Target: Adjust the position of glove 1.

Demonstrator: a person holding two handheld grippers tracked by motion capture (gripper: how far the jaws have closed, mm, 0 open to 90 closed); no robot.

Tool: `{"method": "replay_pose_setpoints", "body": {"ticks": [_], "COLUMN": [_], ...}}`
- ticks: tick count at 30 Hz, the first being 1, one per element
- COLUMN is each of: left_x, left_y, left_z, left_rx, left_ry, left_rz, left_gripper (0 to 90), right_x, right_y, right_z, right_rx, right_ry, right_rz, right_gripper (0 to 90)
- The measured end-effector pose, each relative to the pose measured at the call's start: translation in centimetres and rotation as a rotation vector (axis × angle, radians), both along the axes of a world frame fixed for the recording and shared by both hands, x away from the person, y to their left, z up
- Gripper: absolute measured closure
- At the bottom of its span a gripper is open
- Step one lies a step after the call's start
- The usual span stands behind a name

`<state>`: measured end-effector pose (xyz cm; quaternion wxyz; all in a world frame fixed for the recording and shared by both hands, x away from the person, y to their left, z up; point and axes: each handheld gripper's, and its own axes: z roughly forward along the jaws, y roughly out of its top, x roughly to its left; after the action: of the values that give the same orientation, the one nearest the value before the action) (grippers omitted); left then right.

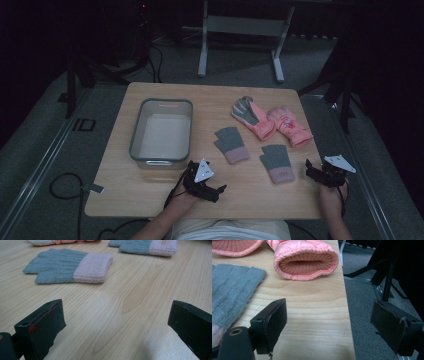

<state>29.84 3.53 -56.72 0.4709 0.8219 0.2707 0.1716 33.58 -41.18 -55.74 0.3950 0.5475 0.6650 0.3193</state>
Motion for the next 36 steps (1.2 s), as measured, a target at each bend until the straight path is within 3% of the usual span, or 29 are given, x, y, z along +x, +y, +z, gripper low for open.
{"method": "replay_pose_setpoints", "body": {"ticks": [9,14,19,22,28,36], "left_x": [0.0,0.0,-0.1,0.0,0.0,0.0], "left_y": [0.0,0.0,0.1,0.1,0.1,0.1], "left_z": [0.0,0.0,0.0,0.0,0.0,0.0], "left_rx": [0.000,-0.006,-0.015,-0.013,-0.010,-0.014], "left_ry": [-0.003,-0.001,-0.006,-0.005,-0.003,-0.002], "left_rz": [-0.002,0.001,0.006,0.006,0.005,0.007], "left_gripper": [0.3,0.3,0.3,0.3,0.3,0.3], "right_x": [0.0,0.2,0.5,0.3,-0.2,0.1], "right_y": [0.2,0.5,0.3,0.3,0.2,0.5], "right_z": [0.0,-0.1,0.1,0.5,2.5,4.9], "right_rx": [-0.006,-0.035,-0.011,0.001,0.032,0.037], "right_ry": [0.030,0.058,0.081,0.070,0.056,0.019], "right_rz": [0.005,0.012,0.004,0.010,0.008,0.006], "right_gripper": [13.9,13.8,13.8,13.8,13.8,13.9]}}
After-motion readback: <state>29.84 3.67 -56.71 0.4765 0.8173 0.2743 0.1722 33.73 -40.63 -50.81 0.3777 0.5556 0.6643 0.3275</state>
